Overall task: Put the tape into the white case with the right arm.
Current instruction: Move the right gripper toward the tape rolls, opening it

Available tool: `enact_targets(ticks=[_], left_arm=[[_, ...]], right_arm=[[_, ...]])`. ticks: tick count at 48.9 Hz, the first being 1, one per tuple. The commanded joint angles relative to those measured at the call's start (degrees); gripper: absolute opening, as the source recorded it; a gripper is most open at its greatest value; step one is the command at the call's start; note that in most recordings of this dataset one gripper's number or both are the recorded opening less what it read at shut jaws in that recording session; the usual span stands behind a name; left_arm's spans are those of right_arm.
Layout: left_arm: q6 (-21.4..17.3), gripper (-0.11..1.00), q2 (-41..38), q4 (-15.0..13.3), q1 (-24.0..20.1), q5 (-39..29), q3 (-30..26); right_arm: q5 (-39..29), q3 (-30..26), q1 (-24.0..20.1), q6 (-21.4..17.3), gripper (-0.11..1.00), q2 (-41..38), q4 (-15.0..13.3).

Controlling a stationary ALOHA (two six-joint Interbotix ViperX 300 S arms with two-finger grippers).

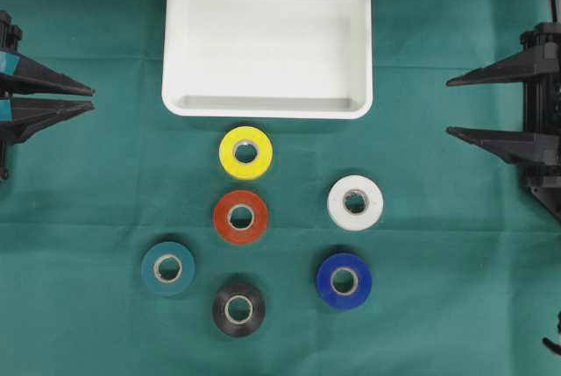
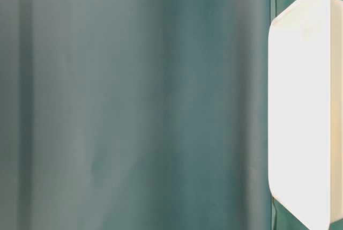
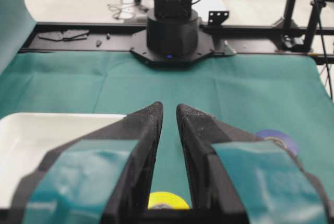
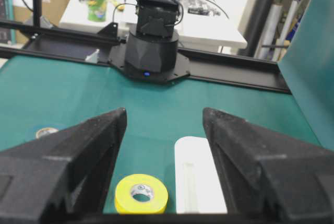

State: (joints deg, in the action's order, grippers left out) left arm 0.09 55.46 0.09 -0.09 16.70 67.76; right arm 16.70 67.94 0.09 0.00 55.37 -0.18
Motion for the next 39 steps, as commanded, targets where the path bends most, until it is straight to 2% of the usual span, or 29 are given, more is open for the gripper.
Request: enact_targets(ticks=[1,3,6,9,14,23,33,39], left_arm=[[0.09,0.24,-0.79,-1.67,0.0,0.53,-0.7],[0.18,0.22,-0.79,-1.67,-0.09,0.62,-0.62],[0.26,0.09,-0.88,-1.67,0.0,0.62,-0.35],[0.26,0.01,-0.88,-1.67,-0.09,0.62,-0.09],[0.26,0.01,-0.88,-1.67,-0.09,0.44,0.35],[0.18,0.01,-0.79,-1.67,0.0,0.44,2.2],[0.26,0.01,-0.35,-1.67,0.0,0.35,6.42],[0.26,0.01,-0.35,-1.67,0.35,0.09,6.94]], right_arm=[[0.26,-0.09,0.18,-0.35,0.24,-0.35,0.26],[0.09,0.26,0.09,-0.53,0.22,-0.18,0.26],[-0.09,1.05,0.18,-0.88,0.09,0.62,0.26],[-0.18,1.49,0.18,-1.32,0.0,1.49,0.26],[-0.97,2.55,0.09,-1.85,-0.09,2.99,0.09],[-5.8,5.01,0.18,-2.99,-0.1,2.9,0.09],[-4.66,8.17,0.18,-4.66,-0.09,2.37,0.0],[-4.39,9.58,0.18,-4.83,0.0,2.37,-0.18]])
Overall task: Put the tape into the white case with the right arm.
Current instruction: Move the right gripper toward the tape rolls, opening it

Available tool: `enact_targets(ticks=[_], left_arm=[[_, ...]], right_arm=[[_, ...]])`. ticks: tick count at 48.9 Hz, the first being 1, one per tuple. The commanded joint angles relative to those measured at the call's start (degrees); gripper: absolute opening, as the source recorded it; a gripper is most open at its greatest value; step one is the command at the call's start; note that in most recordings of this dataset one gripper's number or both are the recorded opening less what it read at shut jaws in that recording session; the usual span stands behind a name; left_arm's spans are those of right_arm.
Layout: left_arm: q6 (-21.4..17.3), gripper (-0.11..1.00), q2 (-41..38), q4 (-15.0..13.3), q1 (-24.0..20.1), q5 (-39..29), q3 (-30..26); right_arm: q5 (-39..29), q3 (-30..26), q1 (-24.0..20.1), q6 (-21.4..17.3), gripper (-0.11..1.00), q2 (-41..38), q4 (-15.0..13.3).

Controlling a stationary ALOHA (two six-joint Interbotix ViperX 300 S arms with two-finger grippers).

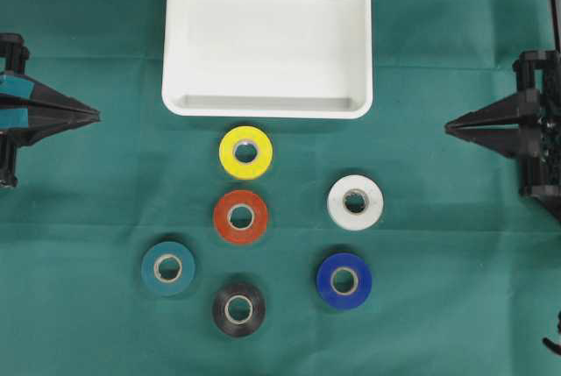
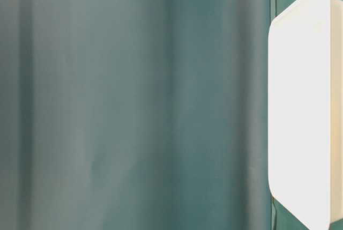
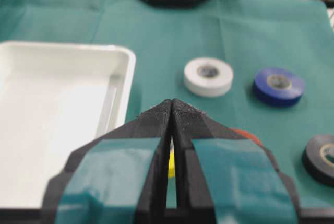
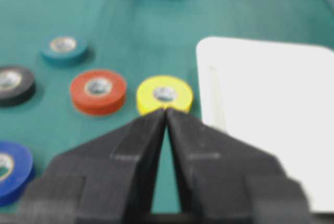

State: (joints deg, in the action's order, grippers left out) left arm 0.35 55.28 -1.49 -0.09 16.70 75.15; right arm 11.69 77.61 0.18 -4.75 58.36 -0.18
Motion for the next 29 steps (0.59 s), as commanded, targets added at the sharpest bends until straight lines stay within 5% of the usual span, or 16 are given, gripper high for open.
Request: enact_targets(ticks=[1,7,16,29], left_arm=[[0.0,0.01,-0.18,-0.09,0.35,0.0,-0.44],[-0.09,0.01,-0.18,-0.09,0.53,-1.41,-0.62],[-0.18,0.01,-0.18,-0.09,0.53,-3.16,-0.35],[0.0,0.01,1.32,-0.09,1.05,-4.75,1.32]], right_arm=[[0.7,0.09,0.09,0.0,0.02,-0.7,-0.09],[0.35,0.44,0.09,0.0,0.27,-0.88,-0.18],[0.26,0.88,0.09,0.0,0.8,-1.32,-0.79],[0.18,2.29,-1.85,-0.18,0.81,-1.85,-2.55]])
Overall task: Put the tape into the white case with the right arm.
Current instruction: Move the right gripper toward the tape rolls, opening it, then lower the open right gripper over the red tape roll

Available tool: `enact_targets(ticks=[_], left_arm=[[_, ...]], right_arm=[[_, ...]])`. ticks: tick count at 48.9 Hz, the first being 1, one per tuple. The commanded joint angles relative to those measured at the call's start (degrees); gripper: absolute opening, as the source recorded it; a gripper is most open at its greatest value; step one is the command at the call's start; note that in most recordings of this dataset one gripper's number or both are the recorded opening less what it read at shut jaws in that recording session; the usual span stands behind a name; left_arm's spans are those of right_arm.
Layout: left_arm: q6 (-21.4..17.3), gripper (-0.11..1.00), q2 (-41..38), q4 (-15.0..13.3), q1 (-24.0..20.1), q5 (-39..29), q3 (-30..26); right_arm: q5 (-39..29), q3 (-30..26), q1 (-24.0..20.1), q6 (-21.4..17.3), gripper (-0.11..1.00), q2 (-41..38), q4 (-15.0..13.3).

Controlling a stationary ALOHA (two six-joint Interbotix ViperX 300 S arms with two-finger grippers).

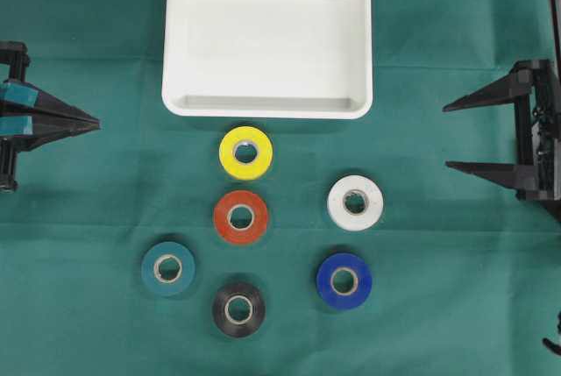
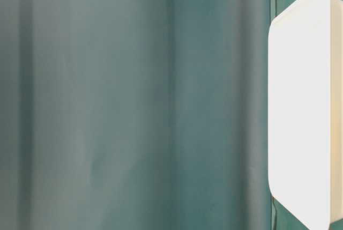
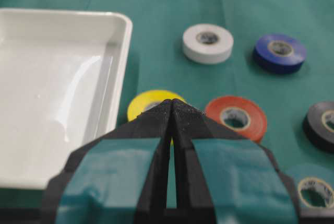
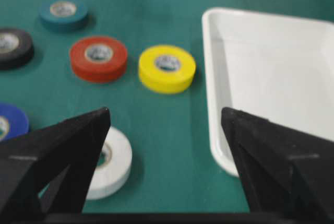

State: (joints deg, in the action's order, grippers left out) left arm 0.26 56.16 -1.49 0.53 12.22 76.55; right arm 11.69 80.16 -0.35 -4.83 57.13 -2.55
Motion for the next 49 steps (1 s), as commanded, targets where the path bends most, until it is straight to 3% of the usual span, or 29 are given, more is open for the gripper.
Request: enact_targets(ticks=[1,18,24,37,49], left_arm=[[0.09,0.01,0.79,-0.09,0.62,-0.44,0.09],[0.0,0.01,8.17,-0.09,1.49,-7.21,3.08],[0.09,0.01,9.93,-0.09,1.49,-7.82,3.69],[0.0,0.01,9.67,-0.09,1.49,-8.88,3.78],[-0.09,0.01,8.96,-0.09,1.49,-9.14,3.34]], right_arm=[[0.18,-0.18,-1.76,-0.09,0.8,-0.62,-0.26],[0.18,1.93,-9.76,0.0,0.8,-0.88,-1.58],[0.18,2.2,-11.78,0.0,0.78,-1.05,-3.6],[0.44,1.93,-12.13,0.0,0.73,-2.46,-4.66],[0.62,-1.76,-12.22,0.09,0.73,-9.93,-5.01]])
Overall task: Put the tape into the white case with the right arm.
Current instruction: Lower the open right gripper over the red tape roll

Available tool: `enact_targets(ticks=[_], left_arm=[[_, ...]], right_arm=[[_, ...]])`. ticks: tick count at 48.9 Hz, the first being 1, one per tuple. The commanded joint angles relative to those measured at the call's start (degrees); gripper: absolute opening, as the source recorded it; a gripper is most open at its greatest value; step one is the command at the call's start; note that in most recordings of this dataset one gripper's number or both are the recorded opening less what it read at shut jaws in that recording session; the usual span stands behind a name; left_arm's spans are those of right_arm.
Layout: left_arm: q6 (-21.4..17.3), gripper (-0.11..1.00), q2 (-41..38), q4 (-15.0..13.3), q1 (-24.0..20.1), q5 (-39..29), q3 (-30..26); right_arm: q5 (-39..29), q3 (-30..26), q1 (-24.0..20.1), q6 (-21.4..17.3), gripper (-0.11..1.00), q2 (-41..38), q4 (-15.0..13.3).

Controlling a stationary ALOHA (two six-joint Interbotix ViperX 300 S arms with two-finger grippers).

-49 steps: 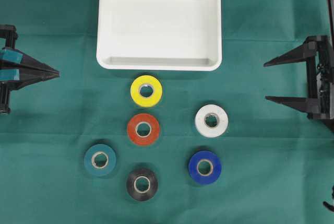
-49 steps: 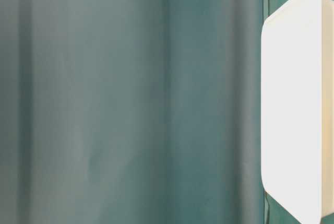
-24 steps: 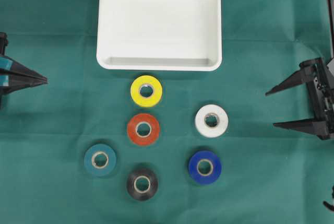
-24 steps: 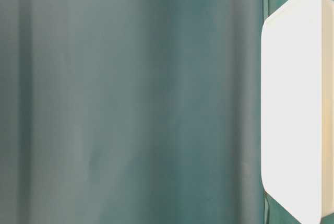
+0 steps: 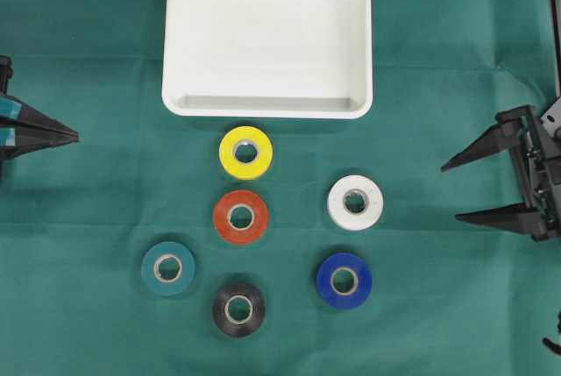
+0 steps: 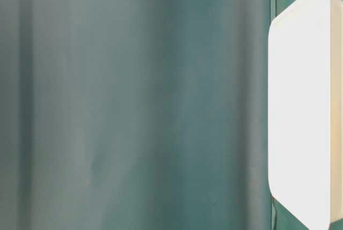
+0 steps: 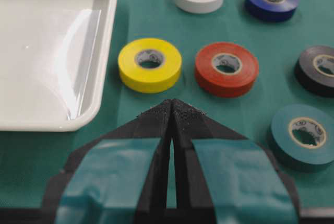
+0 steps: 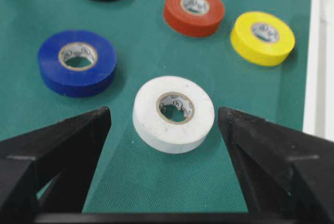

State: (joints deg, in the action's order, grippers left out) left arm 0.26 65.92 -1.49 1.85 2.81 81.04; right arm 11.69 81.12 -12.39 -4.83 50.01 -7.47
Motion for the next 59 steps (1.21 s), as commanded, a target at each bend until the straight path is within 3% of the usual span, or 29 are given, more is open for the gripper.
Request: enact_targets(ticks=[1,31,59], left_arm=[[-0.09,0.01,-0.79,-0.09,0.18,0.26,-1.14],[-0.09,0.01,0.09,-0.09,0.18,0.18,-0.35],[-0.18,0.01,1.85,-0.09,0.18,0.18,0.35]], right_arm=[[0.62,-3.08,-0.09,0.09,0.73,-3.69,-0.09],[6.86,-19.16,-0.18,0.09,0.73,-30.23,-0.09],[6.5,-41.57,0.09,0.0,0.73,-54.67,-0.18]])
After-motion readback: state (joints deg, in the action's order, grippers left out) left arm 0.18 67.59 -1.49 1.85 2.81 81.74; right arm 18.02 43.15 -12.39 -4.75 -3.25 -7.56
